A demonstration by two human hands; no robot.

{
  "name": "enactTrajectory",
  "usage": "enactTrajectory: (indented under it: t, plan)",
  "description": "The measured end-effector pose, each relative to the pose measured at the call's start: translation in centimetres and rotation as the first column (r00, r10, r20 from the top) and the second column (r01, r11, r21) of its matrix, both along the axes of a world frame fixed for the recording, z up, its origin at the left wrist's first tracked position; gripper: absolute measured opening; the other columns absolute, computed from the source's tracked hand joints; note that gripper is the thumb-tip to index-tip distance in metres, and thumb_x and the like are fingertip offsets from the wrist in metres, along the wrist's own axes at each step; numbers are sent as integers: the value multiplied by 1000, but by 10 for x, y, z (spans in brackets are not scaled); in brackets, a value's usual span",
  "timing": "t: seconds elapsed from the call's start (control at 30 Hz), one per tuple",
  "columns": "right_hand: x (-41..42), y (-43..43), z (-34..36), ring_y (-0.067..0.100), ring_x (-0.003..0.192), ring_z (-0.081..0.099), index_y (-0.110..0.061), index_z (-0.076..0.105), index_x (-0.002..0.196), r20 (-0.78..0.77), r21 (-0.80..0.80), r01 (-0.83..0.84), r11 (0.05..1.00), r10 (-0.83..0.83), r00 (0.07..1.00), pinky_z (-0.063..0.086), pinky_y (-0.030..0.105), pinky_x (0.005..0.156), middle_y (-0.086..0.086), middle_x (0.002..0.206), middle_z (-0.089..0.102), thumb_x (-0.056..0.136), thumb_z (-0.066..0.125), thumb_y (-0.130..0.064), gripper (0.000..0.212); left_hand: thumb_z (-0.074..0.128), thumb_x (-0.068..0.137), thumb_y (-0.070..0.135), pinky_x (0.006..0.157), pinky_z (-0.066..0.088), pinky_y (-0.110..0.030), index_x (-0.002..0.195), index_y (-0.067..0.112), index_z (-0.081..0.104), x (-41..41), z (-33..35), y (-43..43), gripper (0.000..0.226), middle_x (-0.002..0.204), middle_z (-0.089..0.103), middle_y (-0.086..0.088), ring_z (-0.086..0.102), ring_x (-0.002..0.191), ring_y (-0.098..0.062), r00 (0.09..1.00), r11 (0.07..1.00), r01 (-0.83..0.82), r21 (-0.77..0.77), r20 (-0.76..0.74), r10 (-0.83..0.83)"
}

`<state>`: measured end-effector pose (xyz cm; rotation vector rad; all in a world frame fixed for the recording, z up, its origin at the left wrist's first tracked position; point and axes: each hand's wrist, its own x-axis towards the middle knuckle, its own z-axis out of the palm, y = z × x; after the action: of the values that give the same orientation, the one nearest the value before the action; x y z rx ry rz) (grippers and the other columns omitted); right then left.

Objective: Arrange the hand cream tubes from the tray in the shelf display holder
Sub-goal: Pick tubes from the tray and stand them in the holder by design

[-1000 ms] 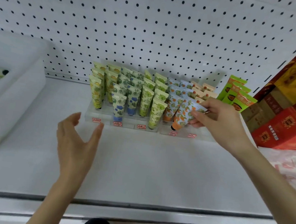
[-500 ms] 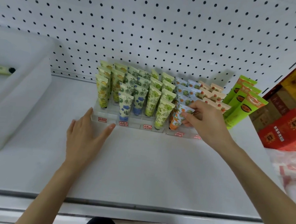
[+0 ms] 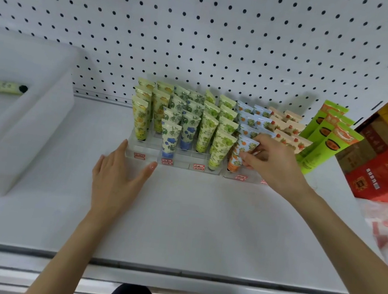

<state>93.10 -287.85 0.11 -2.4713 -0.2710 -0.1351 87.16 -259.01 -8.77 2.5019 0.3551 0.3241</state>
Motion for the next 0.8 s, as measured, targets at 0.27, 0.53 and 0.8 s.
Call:
enactTrajectory:
  t: [0.27, 0.53, 0.8]
  plan:
    - [-1, -3, -1, -11, 60, 63, -10, 50, 83, -28, 20, -21, 1000, 22, 999, 47, 15, 59, -6, 65, 65, 85, 69, -19, 21, 27, 70, 80, 116, 18, -40, 146, 12, 33, 0, 0, 0, 102, 139, 51, -9, 41, 132, -26, 1000, 1000, 0, 0, 4, 0]
    - [-2, -2, 0, 10, 69, 70, -25, 44, 73, -12, -13, -6, 1000, 6, 1000, 51, 31, 65, 0, 68, 67, 84, 71, -21, 29, 28, 71, 80, 116, 21, -42, 145, 13, 33, 1, -2, 1, 100, 137, 52, -10, 42, 130, -27, 1000, 1000, 2, 2, 8, -3]
    - [-3, -4, -1, 17, 76, 68, -13, 55, 85, -7, -17, 12, 1000, -12, 1000, 52, 31, 68, 5, 79, 68, 80, 74, -23, 22, 28, 71, 79, 116, 22, -44, 146, 12, 33, 1, 0, 0, 101, 138, 52, -11, 43, 131, -28, 1000, 1000, 1, 4, -1, -1]
